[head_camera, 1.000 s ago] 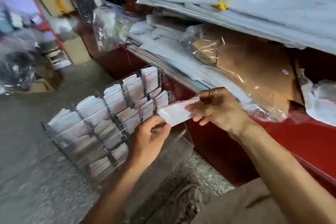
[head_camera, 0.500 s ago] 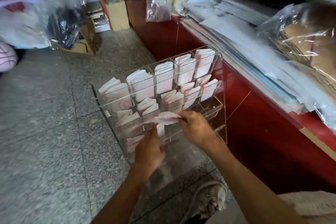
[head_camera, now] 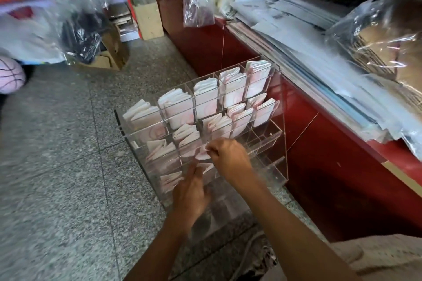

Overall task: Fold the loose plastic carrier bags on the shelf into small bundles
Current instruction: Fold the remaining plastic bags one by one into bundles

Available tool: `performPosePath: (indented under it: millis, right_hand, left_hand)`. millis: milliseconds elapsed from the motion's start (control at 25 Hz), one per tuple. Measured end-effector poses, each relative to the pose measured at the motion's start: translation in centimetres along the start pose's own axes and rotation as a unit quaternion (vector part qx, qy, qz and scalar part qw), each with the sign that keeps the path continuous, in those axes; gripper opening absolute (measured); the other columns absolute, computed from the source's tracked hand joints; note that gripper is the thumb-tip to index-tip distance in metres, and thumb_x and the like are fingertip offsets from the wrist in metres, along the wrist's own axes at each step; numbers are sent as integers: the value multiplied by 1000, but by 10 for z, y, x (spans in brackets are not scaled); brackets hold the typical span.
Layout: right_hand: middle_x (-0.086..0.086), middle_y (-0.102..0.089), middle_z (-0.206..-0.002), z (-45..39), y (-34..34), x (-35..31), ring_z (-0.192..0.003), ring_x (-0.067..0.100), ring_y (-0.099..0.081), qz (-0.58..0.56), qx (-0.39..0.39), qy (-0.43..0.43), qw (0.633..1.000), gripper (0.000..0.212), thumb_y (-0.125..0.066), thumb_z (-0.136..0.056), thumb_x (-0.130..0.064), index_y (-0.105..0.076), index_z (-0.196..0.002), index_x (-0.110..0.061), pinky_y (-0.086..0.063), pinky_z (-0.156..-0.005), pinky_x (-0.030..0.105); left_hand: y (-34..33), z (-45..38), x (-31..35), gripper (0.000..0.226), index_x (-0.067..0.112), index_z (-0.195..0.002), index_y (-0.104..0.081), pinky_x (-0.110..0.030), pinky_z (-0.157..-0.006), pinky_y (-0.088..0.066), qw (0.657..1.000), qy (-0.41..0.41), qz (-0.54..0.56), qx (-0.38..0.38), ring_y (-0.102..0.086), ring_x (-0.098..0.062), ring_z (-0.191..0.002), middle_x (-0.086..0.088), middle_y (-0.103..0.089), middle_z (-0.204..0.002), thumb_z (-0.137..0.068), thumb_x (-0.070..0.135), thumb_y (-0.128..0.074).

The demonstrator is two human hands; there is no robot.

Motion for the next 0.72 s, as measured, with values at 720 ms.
performPosePath:
  millis: [720]
  right_hand:
    - [7, -71, -109, 4, -28, -8, -98, 22, -65, -182, -75, 19, 980, 26, -54, -93, -11, -72, -112, -12, -51, -85, 29]
  left_hand:
    - [-10, 18, -16, 66, 24, -145, -38, -31, -81, -51, 992, -64, 97, 55, -63, -20, -108, 1, -60, -132, -85, 23, -66]
Point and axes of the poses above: each hand's wrist, its own z-axis away from the middle knuckle, its own y-axis out of the back of the hand, x = y × z, the point moved 2 cm from there along -z, towards the middle knuckle
